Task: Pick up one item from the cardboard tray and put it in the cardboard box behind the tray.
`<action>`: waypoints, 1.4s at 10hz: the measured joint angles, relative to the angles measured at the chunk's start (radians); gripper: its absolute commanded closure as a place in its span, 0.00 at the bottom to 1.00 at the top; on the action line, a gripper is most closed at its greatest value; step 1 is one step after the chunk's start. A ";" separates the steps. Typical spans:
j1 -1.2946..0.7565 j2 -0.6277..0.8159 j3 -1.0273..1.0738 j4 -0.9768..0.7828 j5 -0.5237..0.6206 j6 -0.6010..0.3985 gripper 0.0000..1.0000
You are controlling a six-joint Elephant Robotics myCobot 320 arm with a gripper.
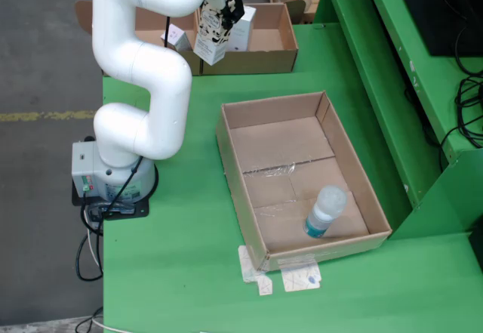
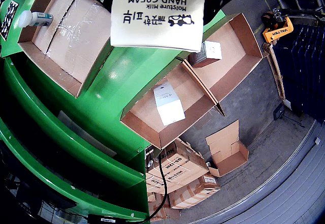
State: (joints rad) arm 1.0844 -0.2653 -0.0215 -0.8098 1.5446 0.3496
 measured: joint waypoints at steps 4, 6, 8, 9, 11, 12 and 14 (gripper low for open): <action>0.037 0.000 0.000 0.020 0.020 0.023 1.00; 0.072 -0.012 0.000 0.031 0.023 0.040 1.00; 0.134 -0.049 0.000 0.086 0.023 0.066 1.00; 0.137 -0.049 0.000 0.087 0.012 0.068 1.00; 0.157 -0.087 0.000 0.163 -0.011 0.052 1.00; 0.163 -0.110 0.000 0.201 -0.034 0.038 1.00; 0.206 -0.189 0.000 0.294 -0.113 -0.037 1.00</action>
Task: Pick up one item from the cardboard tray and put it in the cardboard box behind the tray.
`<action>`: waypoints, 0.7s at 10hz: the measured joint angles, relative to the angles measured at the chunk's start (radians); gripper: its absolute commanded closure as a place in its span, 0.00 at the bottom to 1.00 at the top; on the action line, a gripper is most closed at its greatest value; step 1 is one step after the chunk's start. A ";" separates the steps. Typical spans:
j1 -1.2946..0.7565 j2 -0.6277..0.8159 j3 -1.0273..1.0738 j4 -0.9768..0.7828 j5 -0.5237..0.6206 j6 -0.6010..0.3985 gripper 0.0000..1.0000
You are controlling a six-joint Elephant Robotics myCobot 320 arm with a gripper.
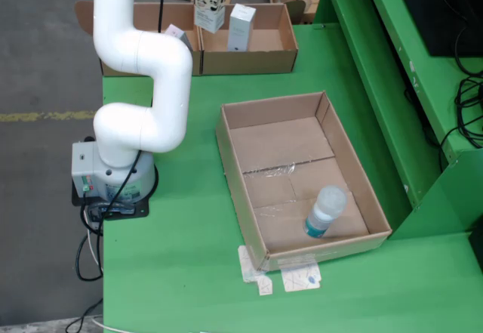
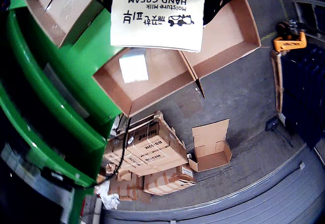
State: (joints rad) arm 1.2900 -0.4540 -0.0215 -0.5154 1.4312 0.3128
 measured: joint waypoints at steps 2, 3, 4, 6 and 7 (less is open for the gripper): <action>0.031 -0.037 0.000 0.098 -0.089 -0.035 1.00; 0.034 -0.041 0.000 0.137 -0.092 -0.035 1.00; 0.049 -0.063 0.000 0.181 -0.126 -0.066 1.00; 0.078 -0.149 0.000 0.275 -0.218 -0.162 1.00; 0.083 -0.160 -0.001 0.313 -0.259 -0.187 1.00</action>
State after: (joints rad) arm 1.3729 -0.6135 -0.0229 -0.2025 1.1718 0.1257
